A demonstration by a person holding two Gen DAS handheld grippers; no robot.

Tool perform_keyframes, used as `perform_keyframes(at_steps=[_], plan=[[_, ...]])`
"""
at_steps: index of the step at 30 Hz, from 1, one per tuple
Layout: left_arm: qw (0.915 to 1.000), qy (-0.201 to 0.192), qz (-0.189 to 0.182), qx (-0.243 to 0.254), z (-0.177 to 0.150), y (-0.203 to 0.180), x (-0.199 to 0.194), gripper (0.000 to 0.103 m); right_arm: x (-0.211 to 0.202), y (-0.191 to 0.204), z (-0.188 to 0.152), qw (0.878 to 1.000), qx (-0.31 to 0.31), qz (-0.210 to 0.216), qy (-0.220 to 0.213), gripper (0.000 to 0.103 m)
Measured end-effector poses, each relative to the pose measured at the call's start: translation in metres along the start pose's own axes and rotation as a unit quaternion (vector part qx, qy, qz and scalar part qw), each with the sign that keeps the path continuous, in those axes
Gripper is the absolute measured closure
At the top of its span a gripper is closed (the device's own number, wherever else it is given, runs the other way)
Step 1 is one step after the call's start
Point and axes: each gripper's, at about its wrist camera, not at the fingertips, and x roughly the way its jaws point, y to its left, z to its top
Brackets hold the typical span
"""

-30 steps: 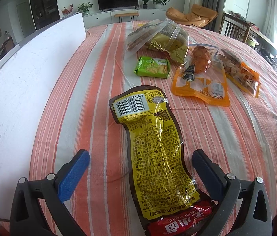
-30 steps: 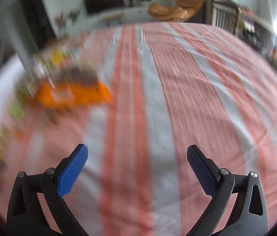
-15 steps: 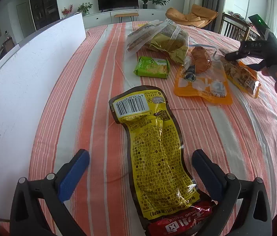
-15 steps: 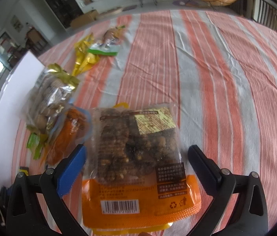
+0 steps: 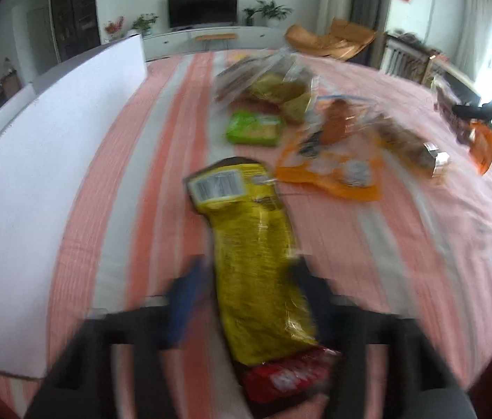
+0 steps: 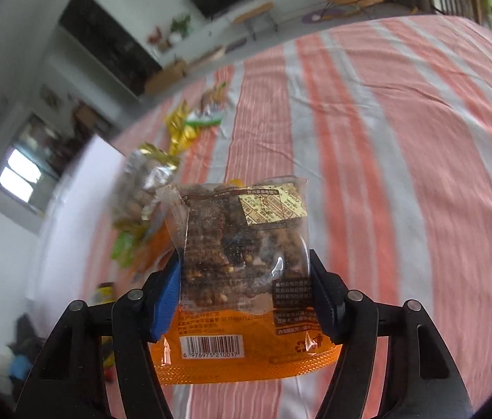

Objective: Organize snacks
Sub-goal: 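Carry both packets into the cardboard box and open both tools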

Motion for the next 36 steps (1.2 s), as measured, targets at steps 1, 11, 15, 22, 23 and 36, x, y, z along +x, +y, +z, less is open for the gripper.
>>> perform_keyframes(at_steps=[1,11,15,22,23,36], plan=[[1.0,0.002,-0.002,-0.004,-0.001,0.0,-0.001,0.065,-0.009,-0.004,-0.003,1.0,0.007,0.008,-0.005,0.035],[0.9879,-0.051,-0.103,-0.104,0.011,0.029,-0.057,0.068,-0.05,0.031,-0.043,0.995,0.023,0.096,-0.005,0.035],[0.9769,-0.095,-0.122,-0.147,0.03,0.065,-0.101,0.068,-0.035,0.112,-0.036,0.989,-0.028,0.145,0.014,0.034],[0.9722,-0.103,0.006,-0.21,0.047,0.193,-0.154,0.066,0.03,0.308,-0.025,0.959,-0.126,0.246,0.062,0.034],[0.9706,-0.093,0.037,-0.219,0.047,0.213,-0.154,0.064,0.041,0.327,-0.027,0.956,-0.134,0.252,0.067,0.032],[0.9536,-0.165,0.166,-0.189,0.023,0.216,-0.17,0.002,0.109,0.351,-0.036,0.974,-0.165,0.153,0.038,0.004]])
